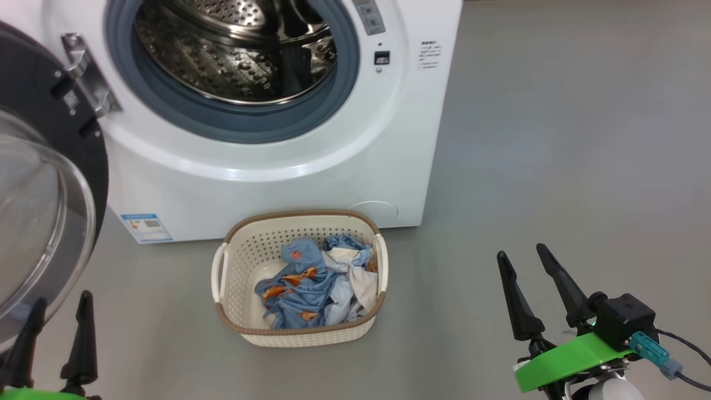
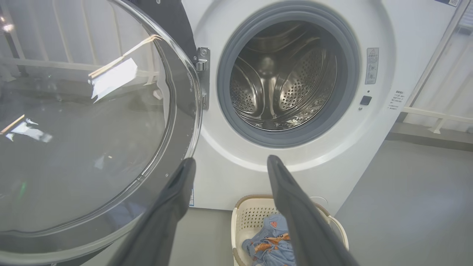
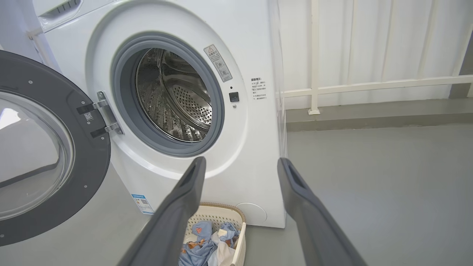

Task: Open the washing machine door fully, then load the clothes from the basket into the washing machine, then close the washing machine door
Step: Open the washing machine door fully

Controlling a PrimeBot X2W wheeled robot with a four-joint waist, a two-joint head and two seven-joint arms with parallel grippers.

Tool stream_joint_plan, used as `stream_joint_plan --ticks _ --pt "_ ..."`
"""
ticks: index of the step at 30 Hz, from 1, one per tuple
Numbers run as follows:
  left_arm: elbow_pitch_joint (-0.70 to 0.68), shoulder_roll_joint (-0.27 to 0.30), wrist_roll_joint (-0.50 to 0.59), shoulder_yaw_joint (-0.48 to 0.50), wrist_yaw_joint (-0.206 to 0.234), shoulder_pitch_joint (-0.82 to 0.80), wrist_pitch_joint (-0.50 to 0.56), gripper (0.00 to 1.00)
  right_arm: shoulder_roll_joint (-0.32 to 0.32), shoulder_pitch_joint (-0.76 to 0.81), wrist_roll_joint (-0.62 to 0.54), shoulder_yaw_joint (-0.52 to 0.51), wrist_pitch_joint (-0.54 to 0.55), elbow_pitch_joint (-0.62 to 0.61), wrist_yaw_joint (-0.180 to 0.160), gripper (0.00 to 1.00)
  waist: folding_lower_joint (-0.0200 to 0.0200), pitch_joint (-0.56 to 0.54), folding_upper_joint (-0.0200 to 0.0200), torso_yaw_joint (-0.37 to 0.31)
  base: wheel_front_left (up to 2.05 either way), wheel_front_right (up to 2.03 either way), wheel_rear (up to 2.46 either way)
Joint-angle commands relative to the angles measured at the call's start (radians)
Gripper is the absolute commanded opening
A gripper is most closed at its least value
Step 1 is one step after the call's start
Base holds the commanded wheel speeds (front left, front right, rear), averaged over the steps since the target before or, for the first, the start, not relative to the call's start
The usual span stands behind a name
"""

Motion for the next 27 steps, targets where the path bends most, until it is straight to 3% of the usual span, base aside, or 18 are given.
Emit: stream_joint_plan --ticks 1,19,27 --pt "-0.033 0.021 0.019 0.048 -0.001 -0.012 -0.006 1.0 0.002 -0.012 -0.01 0.023 -0.012 -0.022 0.002 1.0 0.0 -0.014 0.0 -0.019 0.0 0.0 0.0" --pt "-0.03 -0.061 0.085 0.031 -0.011 0.013 -0.006 1.0 0.002 0.019 -0.041 -0.028 -0.012 -0.019 0.002 1.0 0.0 -0.058 0.0 -0.037 0.0 0.0 0.0" --pt "-0.032 -0.048 0.1 0.004 -0.016 0.014 -0.006 1.0 0.002 0.014 -0.055 -0.038 -0.012 -0.019 0.002 1.0 0.0 -0.059 0.0 -0.038 0.0 0.0 0.0"
